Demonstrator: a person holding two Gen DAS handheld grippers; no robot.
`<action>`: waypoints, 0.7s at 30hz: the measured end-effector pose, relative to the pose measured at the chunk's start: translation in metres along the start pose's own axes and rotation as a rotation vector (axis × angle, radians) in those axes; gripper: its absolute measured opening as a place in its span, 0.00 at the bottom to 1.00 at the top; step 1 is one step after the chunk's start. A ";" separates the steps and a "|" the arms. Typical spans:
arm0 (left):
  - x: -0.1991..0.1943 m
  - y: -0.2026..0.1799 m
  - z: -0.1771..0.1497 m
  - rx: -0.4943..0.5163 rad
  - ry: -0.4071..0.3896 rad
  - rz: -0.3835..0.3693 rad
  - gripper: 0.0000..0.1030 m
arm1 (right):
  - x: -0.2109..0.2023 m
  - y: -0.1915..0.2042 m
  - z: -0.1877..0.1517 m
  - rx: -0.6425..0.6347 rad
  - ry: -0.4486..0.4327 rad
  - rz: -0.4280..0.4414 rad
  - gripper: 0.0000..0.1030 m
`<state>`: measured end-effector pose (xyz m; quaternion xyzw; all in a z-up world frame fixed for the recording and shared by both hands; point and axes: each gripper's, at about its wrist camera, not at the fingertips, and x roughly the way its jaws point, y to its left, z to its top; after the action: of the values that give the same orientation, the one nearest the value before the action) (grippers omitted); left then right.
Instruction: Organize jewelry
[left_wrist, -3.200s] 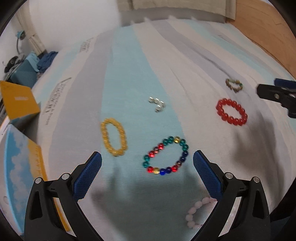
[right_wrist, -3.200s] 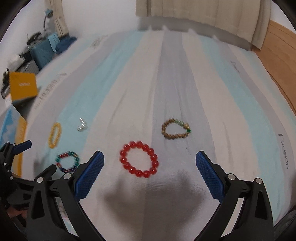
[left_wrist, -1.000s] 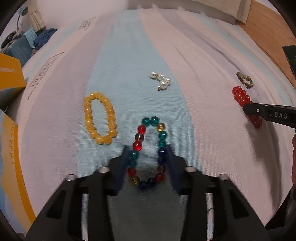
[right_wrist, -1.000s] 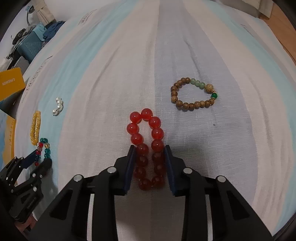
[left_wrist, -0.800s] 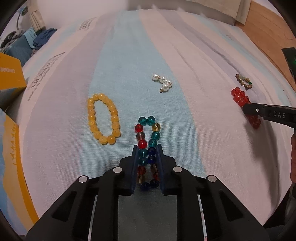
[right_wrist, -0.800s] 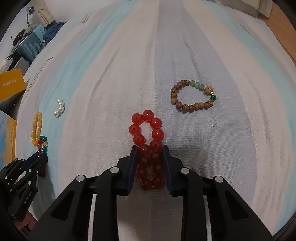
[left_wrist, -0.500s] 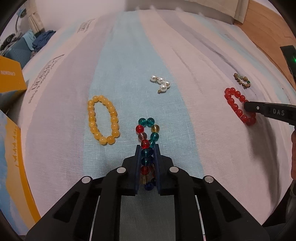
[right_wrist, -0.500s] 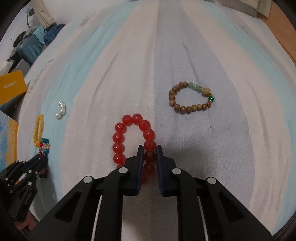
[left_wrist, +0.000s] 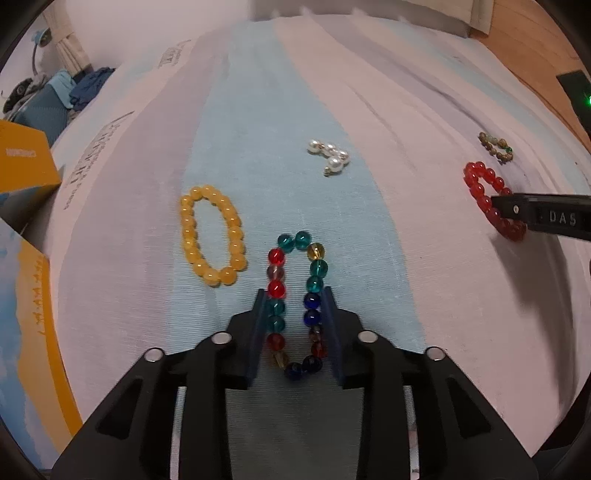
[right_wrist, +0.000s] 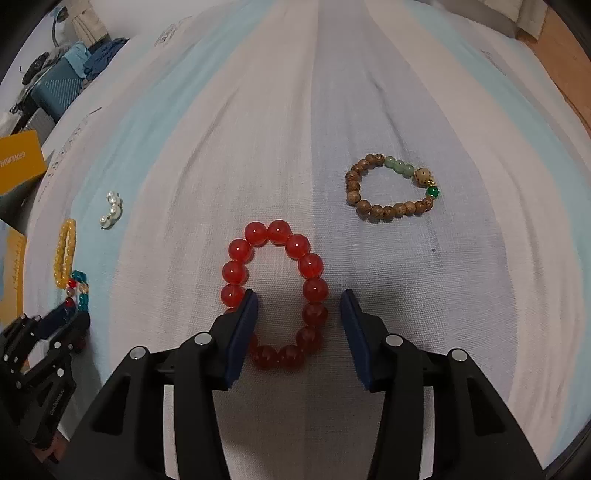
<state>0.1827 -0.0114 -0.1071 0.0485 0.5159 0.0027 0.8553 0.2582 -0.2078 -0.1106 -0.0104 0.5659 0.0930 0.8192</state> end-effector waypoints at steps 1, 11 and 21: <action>0.000 0.002 0.000 -0.005 -0.001 0.007 0.41 | 0.001 0.000 0.000 0.000 0.004 -0.003 0.34; -0.002 0.004 0.000 -0.009 0.010 -0.052 0.17 | -0.002 0.000 0.002 0.022 0.001 0.029 0.12; -0.008 0.005 0.004 -0.017 -0.004 -0.076 0.08 | -0.018 -0.005 0.003 0.038 -0.043 0.064 0.12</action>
<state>0.1822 -0.0072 -0.0978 0.0216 0.5154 -0.0255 0.8563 0.2550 -0.2145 -0.0931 0.0252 0.5497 0.1086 0.8279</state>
